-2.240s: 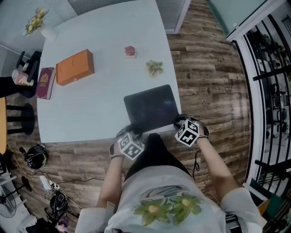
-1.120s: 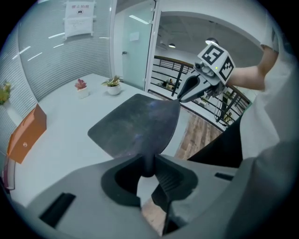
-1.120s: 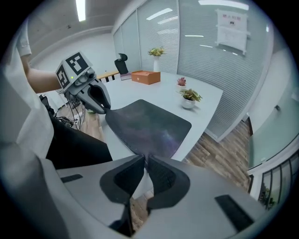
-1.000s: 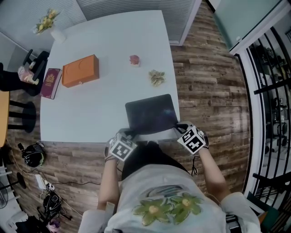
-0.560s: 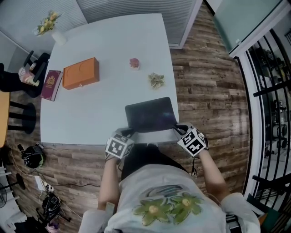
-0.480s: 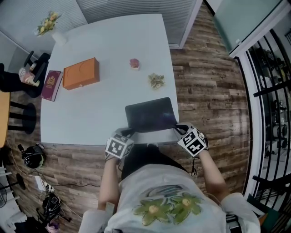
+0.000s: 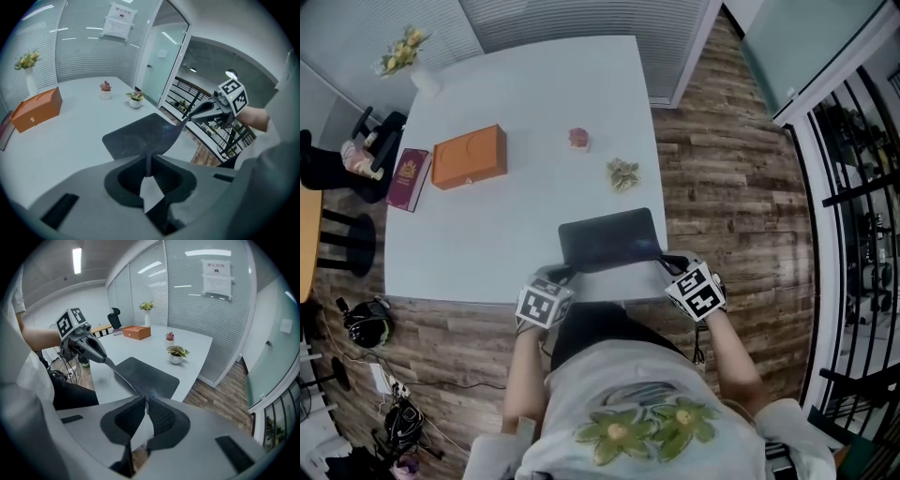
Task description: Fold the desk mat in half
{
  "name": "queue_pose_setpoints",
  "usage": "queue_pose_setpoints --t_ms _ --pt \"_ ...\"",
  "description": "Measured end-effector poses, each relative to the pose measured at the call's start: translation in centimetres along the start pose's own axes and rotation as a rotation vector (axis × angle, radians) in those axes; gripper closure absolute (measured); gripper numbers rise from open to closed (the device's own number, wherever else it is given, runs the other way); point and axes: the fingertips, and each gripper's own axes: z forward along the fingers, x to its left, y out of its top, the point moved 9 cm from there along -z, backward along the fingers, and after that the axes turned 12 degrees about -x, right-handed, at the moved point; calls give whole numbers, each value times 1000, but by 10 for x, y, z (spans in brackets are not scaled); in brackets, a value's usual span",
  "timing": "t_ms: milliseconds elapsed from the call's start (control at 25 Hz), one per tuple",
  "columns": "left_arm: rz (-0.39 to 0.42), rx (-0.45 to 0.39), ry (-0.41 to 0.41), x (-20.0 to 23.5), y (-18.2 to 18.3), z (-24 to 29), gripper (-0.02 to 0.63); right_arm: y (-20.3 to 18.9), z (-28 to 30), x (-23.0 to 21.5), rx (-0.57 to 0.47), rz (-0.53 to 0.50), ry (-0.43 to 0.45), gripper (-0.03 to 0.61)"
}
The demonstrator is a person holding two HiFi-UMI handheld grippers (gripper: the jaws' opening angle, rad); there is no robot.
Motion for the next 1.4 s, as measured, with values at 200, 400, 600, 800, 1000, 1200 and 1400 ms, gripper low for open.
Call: queue_pose_setpoints --t_ms 200,400,600,800,1000,1200,1400 --pt "-16 -6 16 0 7 -3 561 7 0 -4 -18 3 -4 538" --pt "-27 -29 28 2 14 -5 561 11 0 -8 -33 4 -6 540" --pt "-33 -43 44 3 16 -6 561 15 2 -11 -44 15 -9 541" --pt "-20 -59 61 4 20 -5 561 18 3 -15 -55 22 -19 541" --pt "0 -75 73 6 24 -9 561 22 2 -15 -62 31 -36 541" --pt "1 -100 71 9 29 -9 561 27 4 -19 -75 46 -67 543" --pt "12 -109 69 12 37 -13 561 37 7 -23 -84 55 -89 543"
